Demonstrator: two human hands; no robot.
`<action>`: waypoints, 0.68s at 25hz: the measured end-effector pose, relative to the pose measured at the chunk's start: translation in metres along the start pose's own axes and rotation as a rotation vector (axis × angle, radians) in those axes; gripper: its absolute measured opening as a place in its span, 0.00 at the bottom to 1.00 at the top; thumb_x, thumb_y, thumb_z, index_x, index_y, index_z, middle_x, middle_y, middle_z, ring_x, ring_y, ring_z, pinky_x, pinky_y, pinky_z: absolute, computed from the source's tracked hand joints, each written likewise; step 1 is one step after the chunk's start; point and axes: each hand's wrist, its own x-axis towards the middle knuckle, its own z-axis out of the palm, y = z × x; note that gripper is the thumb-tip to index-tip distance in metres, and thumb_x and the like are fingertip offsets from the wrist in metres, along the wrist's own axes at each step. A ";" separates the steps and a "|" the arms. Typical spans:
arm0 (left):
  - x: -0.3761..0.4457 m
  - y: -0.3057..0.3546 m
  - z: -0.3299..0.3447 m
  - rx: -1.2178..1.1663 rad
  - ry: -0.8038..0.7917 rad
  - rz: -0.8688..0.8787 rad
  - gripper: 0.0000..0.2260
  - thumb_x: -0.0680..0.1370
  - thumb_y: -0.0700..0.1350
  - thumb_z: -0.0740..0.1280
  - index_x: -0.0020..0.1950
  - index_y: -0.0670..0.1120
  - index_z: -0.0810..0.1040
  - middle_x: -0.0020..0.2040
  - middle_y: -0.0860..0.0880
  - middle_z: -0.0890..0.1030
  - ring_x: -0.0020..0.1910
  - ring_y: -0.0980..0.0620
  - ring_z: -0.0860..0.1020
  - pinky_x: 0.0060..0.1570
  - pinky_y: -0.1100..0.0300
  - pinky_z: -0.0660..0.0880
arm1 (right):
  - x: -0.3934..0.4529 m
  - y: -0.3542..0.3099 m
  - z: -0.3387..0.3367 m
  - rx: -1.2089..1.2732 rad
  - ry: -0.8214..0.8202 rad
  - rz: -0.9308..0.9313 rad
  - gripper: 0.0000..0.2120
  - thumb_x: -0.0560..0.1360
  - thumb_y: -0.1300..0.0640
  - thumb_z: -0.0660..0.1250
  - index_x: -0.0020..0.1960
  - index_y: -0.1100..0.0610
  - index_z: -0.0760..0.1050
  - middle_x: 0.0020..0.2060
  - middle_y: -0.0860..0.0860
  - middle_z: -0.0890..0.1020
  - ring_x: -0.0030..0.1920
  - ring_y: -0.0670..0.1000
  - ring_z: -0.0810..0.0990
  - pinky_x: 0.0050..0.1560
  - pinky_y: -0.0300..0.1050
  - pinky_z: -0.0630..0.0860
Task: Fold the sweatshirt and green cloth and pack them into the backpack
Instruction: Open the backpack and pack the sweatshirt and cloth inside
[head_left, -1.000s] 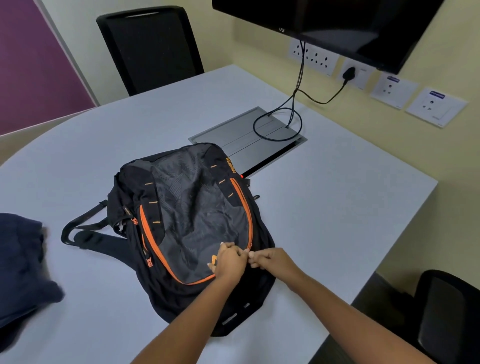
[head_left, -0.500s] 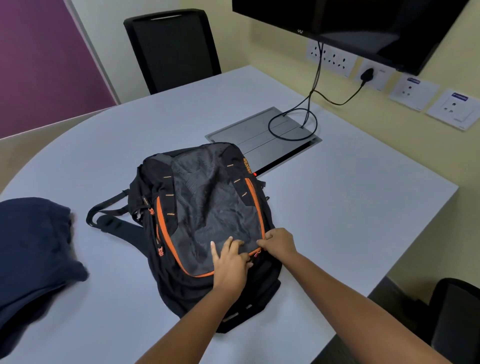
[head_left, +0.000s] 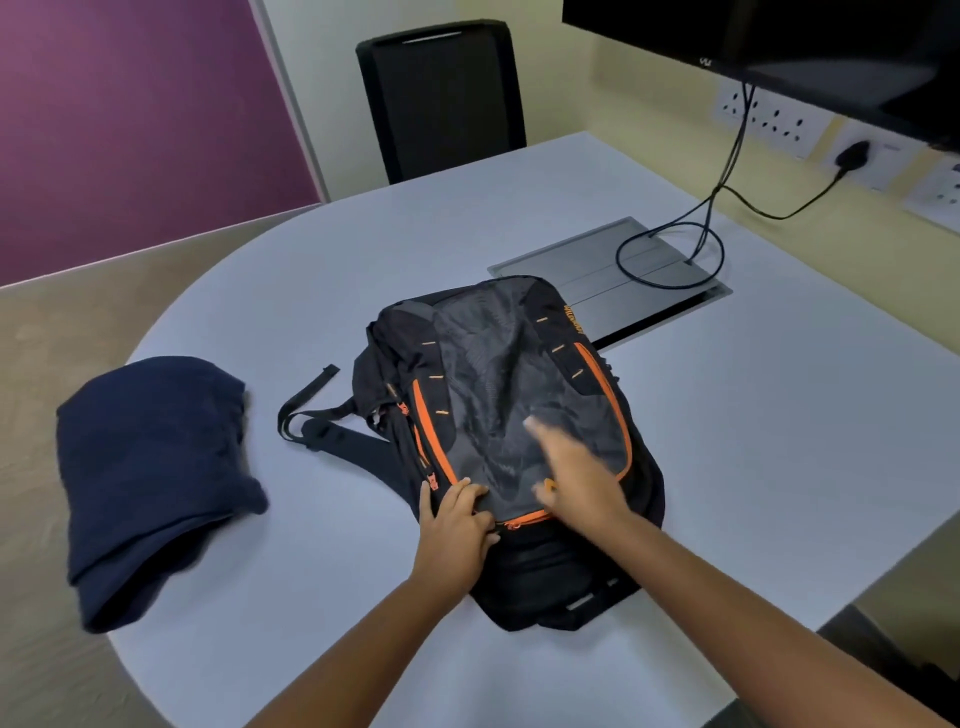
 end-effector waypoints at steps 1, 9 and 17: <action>0.001 -0.005 -0.003 0.029 0.021 0.006 0.10 0.78 0.50 0.61 0.54 0.49 0.80 0.70 0.50 0.67 0.76 0.45 0.53 0.70 0.40 0.37 | -0.004 -0.008 0.014 -0.024 -0.219 -0.097 0.38 0.70 0.54 0.71 0.75 0.50 0.56 0.73 0.47 0.64 0.71 0.49 0.64 0.69 0.45 0.64; 0.007 -0.041 -0.024 0.282 -0.018 0.144 0.09 0.58 0.56 0.78 0.32 0.59 0.80 0.48 0.56 0.80 0.59 0.43 0.78 0.63 0.37 0.59 | -0.017 0.016 0.066 -0.349 -0.234 -0.310 0.16 0.56 0.60 0.67 0.42 0.48 0.83 0.36 0.43 0.85 0.35 0.40 0.83 0.27 0.32 0.76; 0.027 -0.091 -0.041 0.280 0.185 0.242 0.08 0.62 0.52 0.78 0.36 0.56 0.80 0.51 0.52 0.80 0.62 0.46 0.66 0.66 0.36 0.55 | -0.025 0.024 0.054 -0.125 -0.142 -0.393 0.26 0.54 0.64 0.78 0.52 0.50 0.82 0.48 0.43 0.84 0.48 0.38 0.82 0.45 0.27 0.73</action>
